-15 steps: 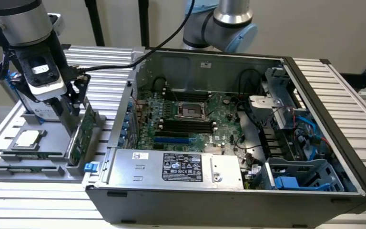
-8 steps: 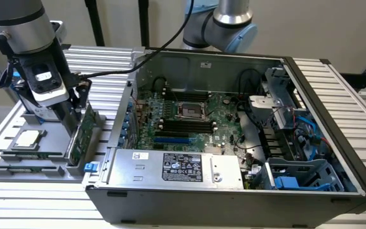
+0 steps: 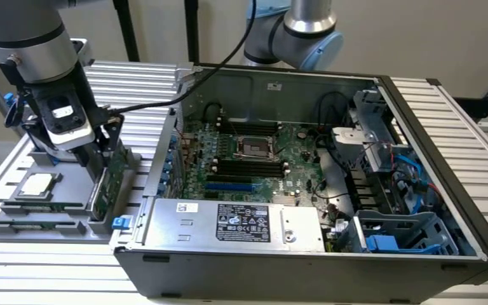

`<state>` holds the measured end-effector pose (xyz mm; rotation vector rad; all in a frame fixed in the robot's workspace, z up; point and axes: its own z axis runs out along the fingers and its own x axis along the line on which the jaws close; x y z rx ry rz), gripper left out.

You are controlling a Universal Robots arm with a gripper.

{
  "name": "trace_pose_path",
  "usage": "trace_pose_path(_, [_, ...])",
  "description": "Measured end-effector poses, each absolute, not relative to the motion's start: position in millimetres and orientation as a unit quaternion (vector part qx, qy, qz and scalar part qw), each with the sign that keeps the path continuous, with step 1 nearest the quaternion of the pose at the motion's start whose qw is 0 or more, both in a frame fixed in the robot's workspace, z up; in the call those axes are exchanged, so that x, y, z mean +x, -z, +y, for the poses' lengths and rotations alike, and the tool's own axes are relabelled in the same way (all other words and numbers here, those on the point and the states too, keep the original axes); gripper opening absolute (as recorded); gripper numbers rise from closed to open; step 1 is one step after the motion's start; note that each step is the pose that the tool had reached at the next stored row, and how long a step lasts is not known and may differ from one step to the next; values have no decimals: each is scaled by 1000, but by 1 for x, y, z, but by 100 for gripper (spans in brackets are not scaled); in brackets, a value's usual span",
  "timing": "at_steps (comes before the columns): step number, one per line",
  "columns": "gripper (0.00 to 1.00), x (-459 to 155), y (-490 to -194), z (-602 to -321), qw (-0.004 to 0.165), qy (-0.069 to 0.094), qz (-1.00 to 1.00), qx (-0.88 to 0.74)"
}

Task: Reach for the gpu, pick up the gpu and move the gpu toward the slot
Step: 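Pick up the gpu and move the gpu toward the slot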

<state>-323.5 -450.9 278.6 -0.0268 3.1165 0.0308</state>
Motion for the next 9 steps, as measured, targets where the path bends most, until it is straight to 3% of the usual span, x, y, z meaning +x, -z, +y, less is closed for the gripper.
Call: trace_pose_path(9, [42,-324,-264,-451,14,0,1000,-8])
